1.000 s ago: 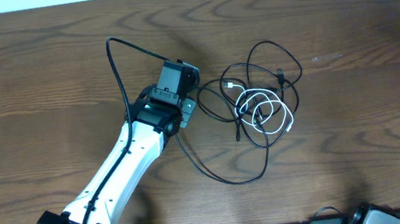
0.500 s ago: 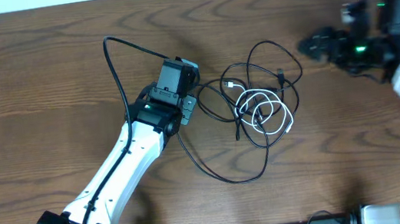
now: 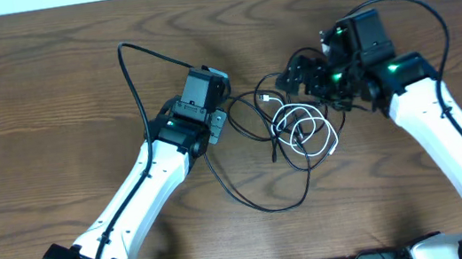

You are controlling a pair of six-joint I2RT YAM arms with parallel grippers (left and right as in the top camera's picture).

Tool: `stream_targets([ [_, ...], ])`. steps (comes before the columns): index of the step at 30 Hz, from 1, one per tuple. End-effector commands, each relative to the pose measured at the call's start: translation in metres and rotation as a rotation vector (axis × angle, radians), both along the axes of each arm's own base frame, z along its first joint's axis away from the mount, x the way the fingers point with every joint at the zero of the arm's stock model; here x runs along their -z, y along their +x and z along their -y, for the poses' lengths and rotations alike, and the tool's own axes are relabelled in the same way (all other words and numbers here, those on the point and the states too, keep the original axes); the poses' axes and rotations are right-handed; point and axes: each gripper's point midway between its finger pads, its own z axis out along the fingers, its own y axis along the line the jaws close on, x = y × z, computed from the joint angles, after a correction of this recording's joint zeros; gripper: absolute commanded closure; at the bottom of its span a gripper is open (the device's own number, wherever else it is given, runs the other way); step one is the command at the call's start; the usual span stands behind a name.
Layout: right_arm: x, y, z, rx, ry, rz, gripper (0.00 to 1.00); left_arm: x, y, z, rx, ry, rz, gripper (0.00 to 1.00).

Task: Untangle cables
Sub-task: 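Release the white cable and bring the right gripper back to the pile, then grasp the white cable loops with the right gripper near center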

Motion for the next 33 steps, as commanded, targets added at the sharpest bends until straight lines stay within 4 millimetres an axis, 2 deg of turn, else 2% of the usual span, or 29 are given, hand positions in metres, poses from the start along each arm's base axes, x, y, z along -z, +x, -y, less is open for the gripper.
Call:
stream_targets([
  [1,0.01,0.006,0.005,0.16,-0.083,-0.029,0.01,0.0,0.002,-0.002,-0.022,-0.004,0.006,0.92],
  [3,0.009,0.007,0.002,0.216,-0.074,-0.045,0.01,0.0,0.002,-0.002,-0.022,-0.004,0.005,0.92],
  [5,0.01,0.005,-0.001,0.199,-0.081,-0.039,0.01,0.0,0.002,-0.002,-0.022,-0.004,0.005,0.92],
  [9,0.018,0.01,0.006,0.247,-0.168,-0.012,0.01,0.0,0.002,-0.002,-0.022,-0.004,0.005,0.92],
  [15,0.055,0.0,-0.016,0.268,-0.178,-0.137,0.01,0.0,0.002,-0.002,-0.022,-0.004,0.006,0.92],
  [16,0.068,-0.001,-0.021,0.266,-0.191,-0.167,0.01,0.0,0.002,-0.002,-0.022,-0.004,0.006,0.92],
  [18,0.081,-0.001,-0.025,0.266,-0.198,-0.193,0.07,0.0,0.002,-0.002,-0.022,-0.004,0.005,0.92],
  [19,0.09,-0.002,-0.028,0.267,-0.193,-0.221,0.22,0.0,0.002,-0.002,-0.022,-0.004,0.005,0.92],
  [24,0.1,-0.003,-0.029,0.26,-0.199,-0.248,0.54,0.0,0.002,-0.002,-0.022,-0.004,0.006,0.92],
  [30,0.107,-0.006,-0.019,0.28,-0.268,-0.251,0.57,0.0,0.002,-0.002,-0.022,-0.004,0.005,0.92],
  [33,0.111,-0.01,-0.022,0.269,-0.281,-0.261,0.58,0.0,0.002,-0.002,-0.022,-0.004,0.006,0.92],
])
